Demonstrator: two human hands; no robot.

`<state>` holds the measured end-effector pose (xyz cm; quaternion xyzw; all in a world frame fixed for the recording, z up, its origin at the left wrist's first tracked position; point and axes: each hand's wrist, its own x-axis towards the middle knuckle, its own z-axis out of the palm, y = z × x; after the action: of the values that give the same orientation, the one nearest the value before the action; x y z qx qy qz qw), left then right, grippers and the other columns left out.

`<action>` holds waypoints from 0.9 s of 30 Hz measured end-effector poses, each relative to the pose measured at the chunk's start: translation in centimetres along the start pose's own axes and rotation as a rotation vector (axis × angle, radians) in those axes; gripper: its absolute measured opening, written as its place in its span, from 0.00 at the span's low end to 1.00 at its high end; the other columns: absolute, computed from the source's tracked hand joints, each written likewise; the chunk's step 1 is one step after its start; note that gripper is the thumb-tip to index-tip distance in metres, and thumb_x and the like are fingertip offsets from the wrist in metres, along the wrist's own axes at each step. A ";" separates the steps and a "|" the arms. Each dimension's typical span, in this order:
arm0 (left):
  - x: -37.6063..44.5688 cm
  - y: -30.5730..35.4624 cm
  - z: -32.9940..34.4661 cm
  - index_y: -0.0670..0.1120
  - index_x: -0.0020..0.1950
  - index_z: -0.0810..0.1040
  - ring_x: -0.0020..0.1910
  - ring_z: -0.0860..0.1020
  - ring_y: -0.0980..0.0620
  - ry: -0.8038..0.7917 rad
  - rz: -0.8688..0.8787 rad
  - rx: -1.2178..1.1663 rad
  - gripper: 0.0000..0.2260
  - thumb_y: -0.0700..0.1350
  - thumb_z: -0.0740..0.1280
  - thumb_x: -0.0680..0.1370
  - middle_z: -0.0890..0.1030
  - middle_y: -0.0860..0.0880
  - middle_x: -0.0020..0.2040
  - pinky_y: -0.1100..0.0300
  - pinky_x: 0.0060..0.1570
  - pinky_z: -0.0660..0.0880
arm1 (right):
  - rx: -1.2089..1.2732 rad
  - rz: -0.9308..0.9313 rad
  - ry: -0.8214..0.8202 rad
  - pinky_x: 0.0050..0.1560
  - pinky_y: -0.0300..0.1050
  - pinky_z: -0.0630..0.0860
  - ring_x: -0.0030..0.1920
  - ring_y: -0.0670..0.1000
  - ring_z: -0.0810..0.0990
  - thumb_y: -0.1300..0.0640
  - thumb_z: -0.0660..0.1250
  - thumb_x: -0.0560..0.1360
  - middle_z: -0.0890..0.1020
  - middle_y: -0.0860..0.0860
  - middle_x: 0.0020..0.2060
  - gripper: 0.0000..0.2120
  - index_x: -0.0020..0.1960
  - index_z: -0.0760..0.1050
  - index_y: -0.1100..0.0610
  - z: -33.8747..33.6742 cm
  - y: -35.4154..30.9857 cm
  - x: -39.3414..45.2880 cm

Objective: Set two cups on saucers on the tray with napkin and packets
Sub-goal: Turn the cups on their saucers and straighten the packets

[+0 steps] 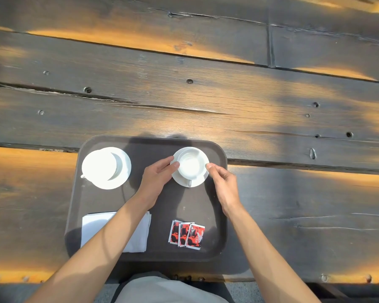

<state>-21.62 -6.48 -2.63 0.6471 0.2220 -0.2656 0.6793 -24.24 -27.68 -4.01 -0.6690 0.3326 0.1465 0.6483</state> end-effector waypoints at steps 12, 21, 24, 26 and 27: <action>-3.3 2.1 -1.2 0.56 0.76 0.68 0.69 0.75 0.56 0.039 0.046 -0.058 0.37 0.62 0.74 0.69 0.75 0.53 0.71 0.55 0.59 0.79 | 0.039 -0.102 -0.035 0.69 0.48 0.73 0.57 0.37 0.81 0.45 0.72 0.77 0.86 0.40 0.53 0.14 0.58 0.84 0.50 -1.4 -2.9 -2.7; -11.5 3.9 -5.9 0.60 0.72 0.73 0.69 0.74 0.61 0.191 0.264 -0.045 0.25 0.63 0.67 0.76 0.74 0.62 0.71 0.55 0.60 0.77 | -0.008 -0.339 -0.170 0.68 0.46 0.75 0.62 0.41 0.81 0.36 0.74 0.68 0.85 0.42 0.58 0.26 0.60 0.83 0.49 -0.2 -7.6 -6.7; -13.2 4.3 -9.5 0.59 0.67 0.77 0.68 0.75 0.57 0.358 0.287 -0.089 0.14 0.54 0.65 0.81 0.79 0.58 0.67 0.54 0.59 0.77 | -0.143 -0.438 -0.232 0.66 0.45 0.75 0.63 0.42 0.80 0.35 0.72 0.70 0.84 0.42 0.60 0.25 0.61 0.83 0.47 2.0 -8.1 -8.2; -13.6 4.1 -12.1 0.56 0.68 0.77 0.67 0.75 0.55 0.446 0.278 -0.075 0.14 0.51 0.62 0.83 0.79 0.54 0.67 0.52 0.62 0.75 | -0.204 -0.427 -0.284 0.66 0.44 0.74 0.62 0.41 0.80 0.34 0.70 0.70 0.84 0.40 0.59 0.25 0.62 0.82 0.45 3.8 -7.9 -9.1; -13.4 4.0 -13.4 0.55 0.68 0.77 0.67 0.74 0.54 0.486 0.266 -0.065 0.14 0.51 0.61 0.83 0.79 0.53 0.67 0.52 0.62 0.74 | -0.212 -0.392 -0.310 0.66 0.45 0.74 0.62 0.41 0.80 0.33 0.70 0.70 0.83 0.40 0.59 0.26 0.63 0.81 0.44 4.8 -7.7 -9.3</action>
<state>-28.66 7.99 8.27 0.6930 0.3000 -0.0038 0.6556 -25.12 -21.17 7.19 -0.7545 0.0760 0.1530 0.6337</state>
